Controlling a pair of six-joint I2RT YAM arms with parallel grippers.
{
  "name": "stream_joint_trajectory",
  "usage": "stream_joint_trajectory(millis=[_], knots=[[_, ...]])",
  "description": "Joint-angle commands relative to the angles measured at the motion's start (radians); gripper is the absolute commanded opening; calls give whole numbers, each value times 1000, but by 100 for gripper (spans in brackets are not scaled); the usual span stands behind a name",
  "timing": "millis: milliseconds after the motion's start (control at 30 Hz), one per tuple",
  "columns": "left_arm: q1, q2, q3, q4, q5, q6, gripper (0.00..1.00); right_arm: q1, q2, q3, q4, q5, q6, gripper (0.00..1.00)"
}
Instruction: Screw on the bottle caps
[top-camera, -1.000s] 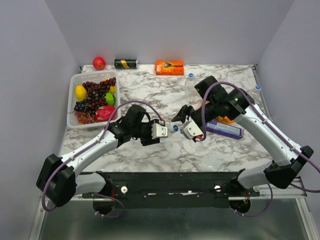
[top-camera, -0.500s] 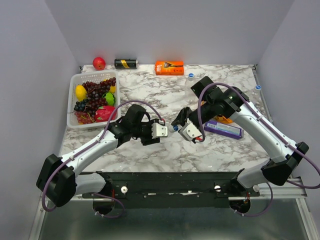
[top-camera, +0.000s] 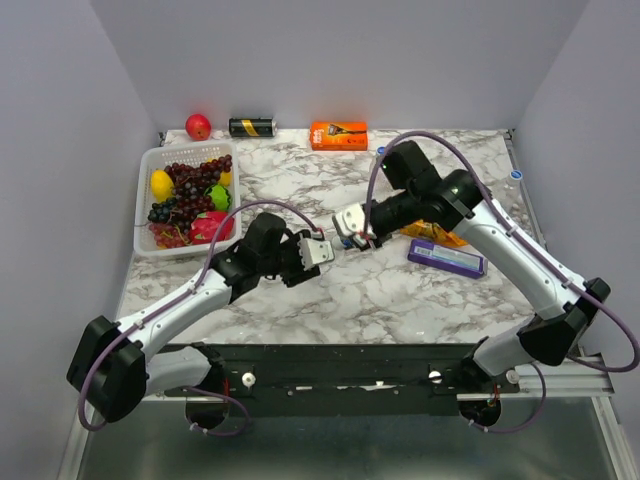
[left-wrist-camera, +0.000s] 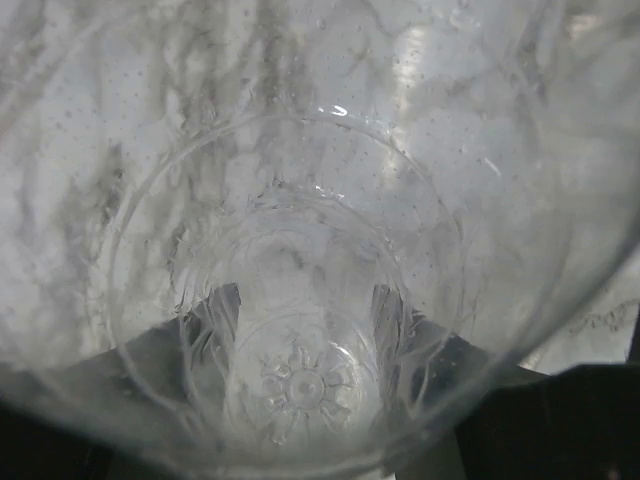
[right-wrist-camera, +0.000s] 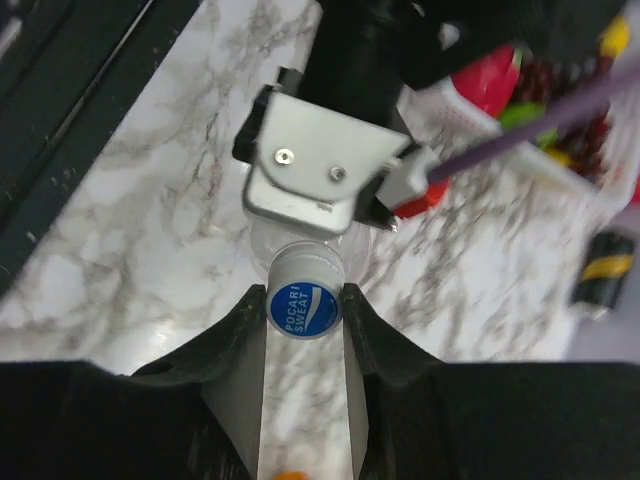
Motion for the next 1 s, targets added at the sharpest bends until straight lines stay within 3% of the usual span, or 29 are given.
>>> stream_joint_trajectory(millis=[0, 100, 133, 167, 200, 267, 367, 500, 633, 667, 700, 733, 767, 833, 900, 933, 967], knots=[[-5, -118, -78, 439, -461, -291, 0, -26, 118, 79, 263, 157, 818, 1], [-46, -138, -85, 566, -733, -225, 0, -107, 268, 272, 178, 208, 1253, 1], [-62, -117, -67, 585, -781, -128, 0, -157, 326, 403, 127, 195, 1356, 0], [-68, -104, -57, 614, -814, -69, 0, -185, 379, 456, 15, 124, 1562, 0], [-74, -92, -53, 641, -838, -16, 0, -210, 443, 483, -6, 108, 1640, 0], [-85, -80, -72, 733, -852, 192, 0, -214, 416, 375, 68, 100, 1682, 0], [-109, -57, -128, 870, -892, 455, 0, -222, 434, 366, 69, -15, 1702, 0], [-123, -73, -195, 891, -894, 626, 0, -251, 448, 349, 111, -127, 1731, 0], [-125, -101, -260, 931, -908, 706, 0, -283, 425, 326, 121, -136, 1727, 0], [-123, -107, -267, 906, -909, 695, 0, -287, 415, 320, 122, -141, 1703, 0], [-125, -116, -257, 840, -909, 662, 0, -288, 411, 320, 136, -183, 1677, 8], [-123, -139, -235, 753, -898, 566, 0, -297, 408, 351, 142, -208, 1640, 22], [-120, -153, -190, 564, -877, 501, 0, -303, 405, 383, 142, -217, 1577, 48], [-117, -179, -146, 377, -767, 336, 0, -331, 395, 459, 133, -223, 1517, 52], [-117, -187, -85, 116, -666, 246, 0, -339, 372, 574, 84, -242, 1318, 53], [-111, -190, -63, 35, -504, 212, 0, -334, 355, 593, 58, -254, 1228, 54], [-110, -190, -39, -77, -452, 182, 0, -333, 330, 567, 35, -265, 1133, 56]])
